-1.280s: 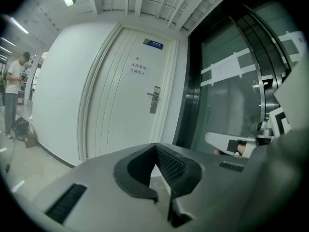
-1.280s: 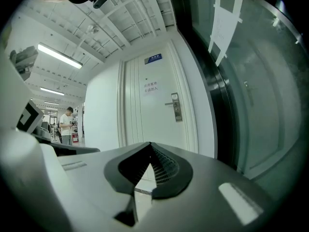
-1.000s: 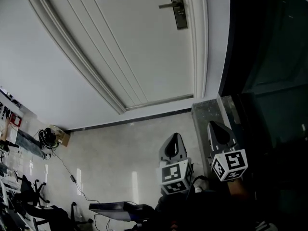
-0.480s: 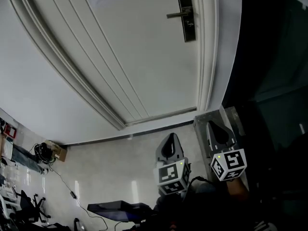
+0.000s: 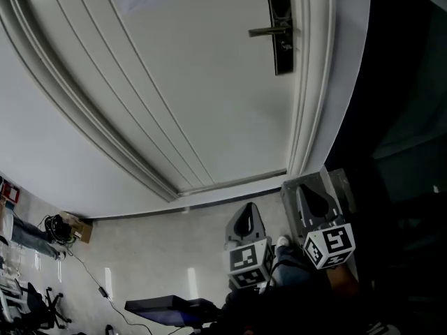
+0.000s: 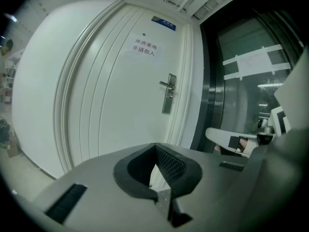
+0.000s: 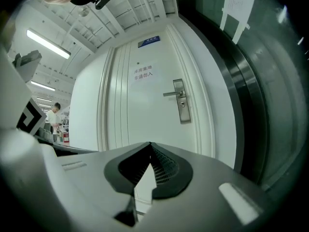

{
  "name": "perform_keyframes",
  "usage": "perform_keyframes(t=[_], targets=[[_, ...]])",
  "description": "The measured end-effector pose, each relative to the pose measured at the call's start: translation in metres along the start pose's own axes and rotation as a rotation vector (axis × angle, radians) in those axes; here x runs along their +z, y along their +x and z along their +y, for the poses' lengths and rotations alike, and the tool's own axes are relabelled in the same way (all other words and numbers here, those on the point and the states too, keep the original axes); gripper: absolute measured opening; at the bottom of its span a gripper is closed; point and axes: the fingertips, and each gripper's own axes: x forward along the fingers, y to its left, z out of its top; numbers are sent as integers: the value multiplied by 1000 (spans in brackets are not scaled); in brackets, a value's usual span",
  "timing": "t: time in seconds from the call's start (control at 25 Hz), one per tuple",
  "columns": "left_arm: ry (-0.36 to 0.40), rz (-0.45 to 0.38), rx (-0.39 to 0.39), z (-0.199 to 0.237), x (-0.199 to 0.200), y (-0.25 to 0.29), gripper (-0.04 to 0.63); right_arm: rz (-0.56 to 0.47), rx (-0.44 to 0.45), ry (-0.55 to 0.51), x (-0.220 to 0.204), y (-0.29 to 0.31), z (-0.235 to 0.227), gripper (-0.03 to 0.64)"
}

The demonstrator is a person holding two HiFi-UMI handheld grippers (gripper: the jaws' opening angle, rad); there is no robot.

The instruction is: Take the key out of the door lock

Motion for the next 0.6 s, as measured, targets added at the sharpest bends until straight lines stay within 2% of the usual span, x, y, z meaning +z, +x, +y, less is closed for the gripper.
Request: perform_keyframes(t=[0.36, 0.6], targets=[[-22, -59, 38, 4, 61, 115, 0, -46, 81, -31, 36, 114, -55, 2], [-8, -65, 55, -6, 65, 176, 0, -80, 89, -106, 51, 151, -98, 3]])
